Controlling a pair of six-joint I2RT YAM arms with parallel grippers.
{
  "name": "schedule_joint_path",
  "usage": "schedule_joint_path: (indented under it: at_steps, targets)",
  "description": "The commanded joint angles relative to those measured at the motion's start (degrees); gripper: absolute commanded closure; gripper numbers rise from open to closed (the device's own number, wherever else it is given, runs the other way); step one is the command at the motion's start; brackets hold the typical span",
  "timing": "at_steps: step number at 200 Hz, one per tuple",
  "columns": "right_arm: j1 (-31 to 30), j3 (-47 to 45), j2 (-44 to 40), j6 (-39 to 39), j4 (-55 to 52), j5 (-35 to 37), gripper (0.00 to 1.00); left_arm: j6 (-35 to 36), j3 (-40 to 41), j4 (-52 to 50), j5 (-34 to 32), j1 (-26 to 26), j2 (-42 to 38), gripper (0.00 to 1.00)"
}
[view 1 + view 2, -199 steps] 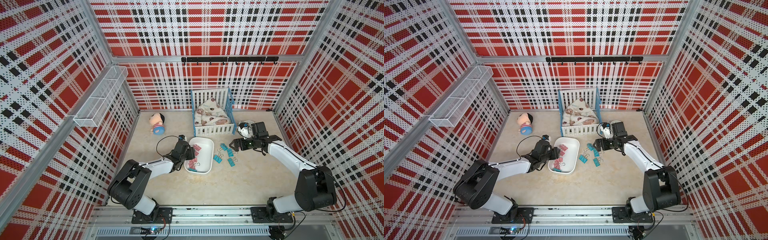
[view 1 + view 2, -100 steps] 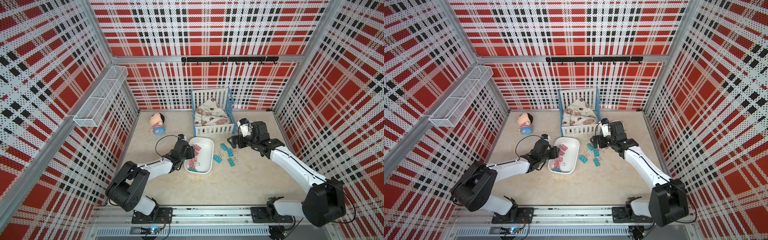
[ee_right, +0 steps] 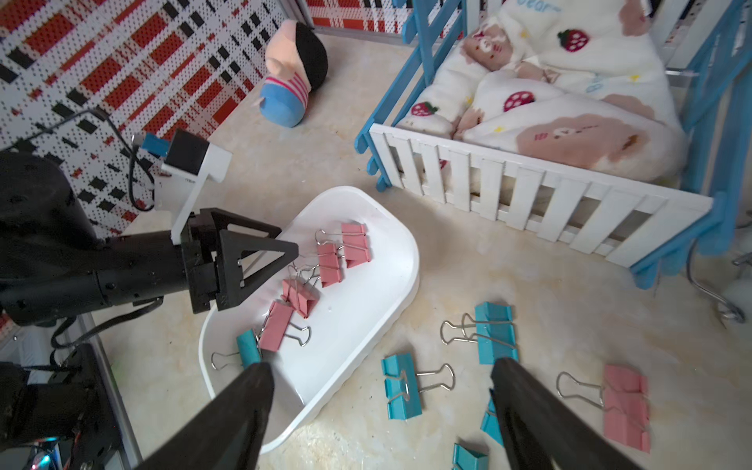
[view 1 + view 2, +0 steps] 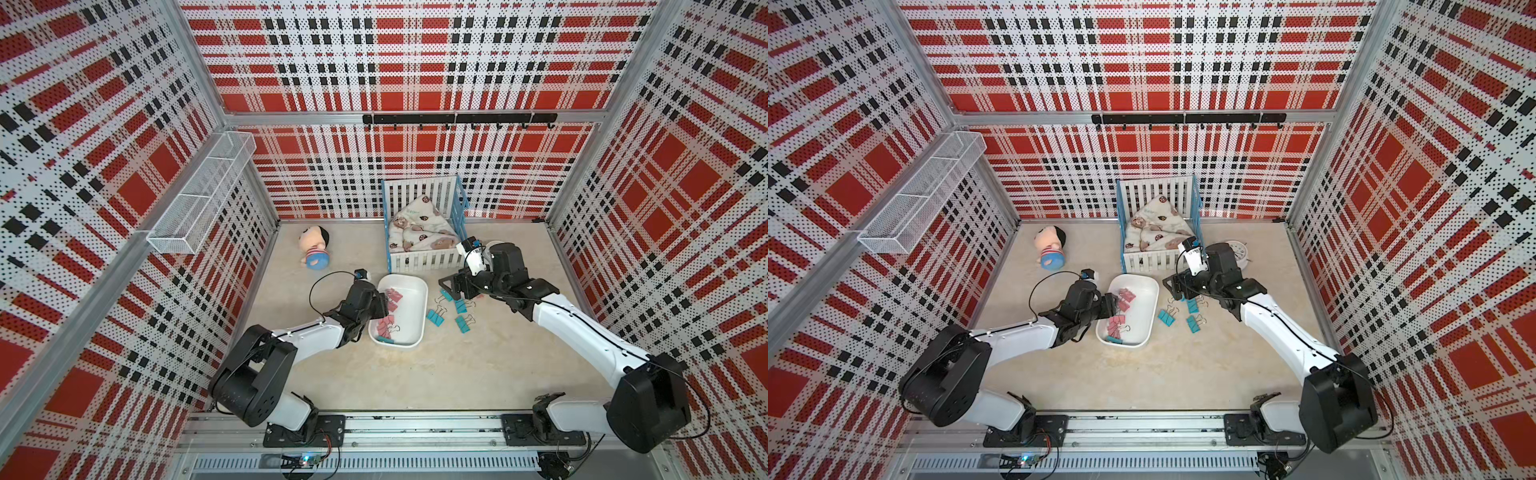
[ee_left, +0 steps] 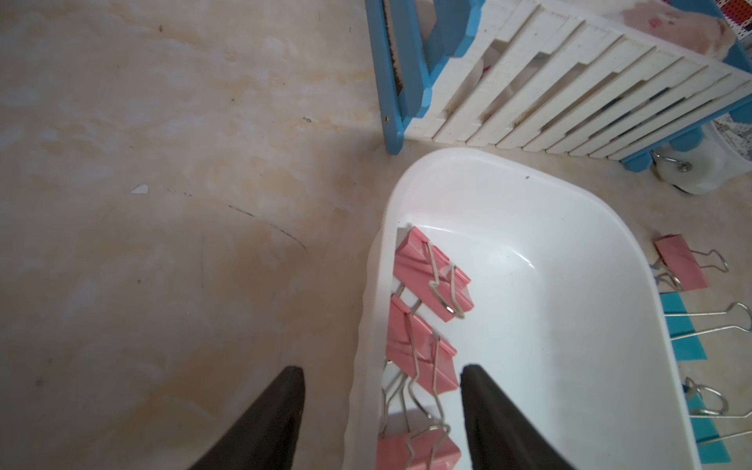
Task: Take out the binder clips from the storage box
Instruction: Pick up the binder clip from the storage box.
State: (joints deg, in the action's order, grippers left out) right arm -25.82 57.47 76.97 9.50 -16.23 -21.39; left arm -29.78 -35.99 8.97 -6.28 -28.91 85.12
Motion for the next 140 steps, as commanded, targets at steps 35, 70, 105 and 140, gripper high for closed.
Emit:
schedule_joint_path:
  at_steps: [35,70,105,140]
  targets:
    - [-9.3,4.8,9.1,1.1,-0.5,1.0,0.24,-0.4,1.1,0.8,-0.8,0.0,-2.2,0.33]
    - [-14.2,9.1,18.2,1.9,-0.4,-1.9,0.39,-0.8,1.9,0.5,-0.4,-0.1,-3.1,0.33]
    - [-16.4,13.1,25.7,3.0,-0.9,-3.2,0.45,-1.4,2.9,0.6,-0.7,-0.6,-4.3,0.33]
    - [-17.2,15.5,29.9,3.5,-1.2,-5.8,0.44,-1.7,3.2,0.6,-0.8,-0.8,-4.4,0.33]
